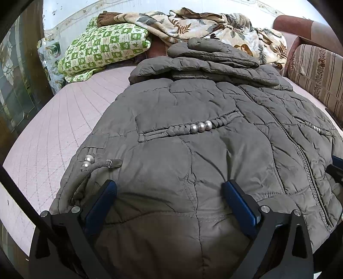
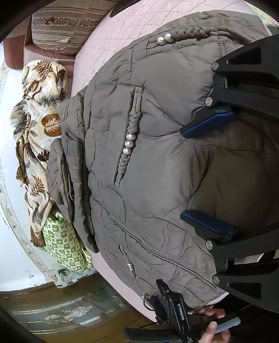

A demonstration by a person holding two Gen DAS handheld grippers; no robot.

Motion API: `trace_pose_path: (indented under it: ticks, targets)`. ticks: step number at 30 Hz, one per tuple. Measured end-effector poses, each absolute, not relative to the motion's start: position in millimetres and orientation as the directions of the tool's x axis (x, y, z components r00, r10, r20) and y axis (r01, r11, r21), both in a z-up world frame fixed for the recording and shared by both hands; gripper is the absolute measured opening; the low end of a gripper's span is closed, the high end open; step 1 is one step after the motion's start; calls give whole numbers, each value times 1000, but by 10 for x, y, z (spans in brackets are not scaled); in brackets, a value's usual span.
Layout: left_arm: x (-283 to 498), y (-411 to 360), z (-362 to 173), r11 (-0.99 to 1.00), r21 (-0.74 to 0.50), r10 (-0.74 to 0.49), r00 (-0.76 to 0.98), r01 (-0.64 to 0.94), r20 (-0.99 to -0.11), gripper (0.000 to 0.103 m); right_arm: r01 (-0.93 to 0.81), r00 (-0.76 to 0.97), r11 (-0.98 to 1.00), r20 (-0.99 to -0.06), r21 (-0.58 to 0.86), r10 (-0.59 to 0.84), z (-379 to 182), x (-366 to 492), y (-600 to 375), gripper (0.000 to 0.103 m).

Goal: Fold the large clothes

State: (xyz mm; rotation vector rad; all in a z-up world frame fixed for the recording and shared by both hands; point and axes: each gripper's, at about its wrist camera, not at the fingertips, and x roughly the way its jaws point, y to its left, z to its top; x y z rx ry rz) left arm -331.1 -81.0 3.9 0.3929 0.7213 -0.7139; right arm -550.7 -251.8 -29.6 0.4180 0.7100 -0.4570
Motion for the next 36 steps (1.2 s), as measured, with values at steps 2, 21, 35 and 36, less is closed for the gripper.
trace_pose_path:
  ticks: [2, 21, 35, 36]
  targets:
    - [-3316, -799, 36, 695, 87, -459, 534, 713, -710, 101, 530, 669, 822, -698, 209, -254, -297, -5509, -2517, 75]
    - [-3345, -758, 27, 689, 97, -478, 551, 718, -684, 101, 520, 682, 824, -690, 223, -244, -291, -5533, -2503, 77]
    - [-3398, -714, 24, 668, 113, -505, 559, 736, -658, 101, 517, 684, 828, -686, 219, -246, -277, -5544, -2488, 78]
    - [-3402, -708, 29, 665, 114, -504, 557, 738, -660, 101, 518, 684, 827, -686, 218, -248, -268, -5551, -2479, 79]
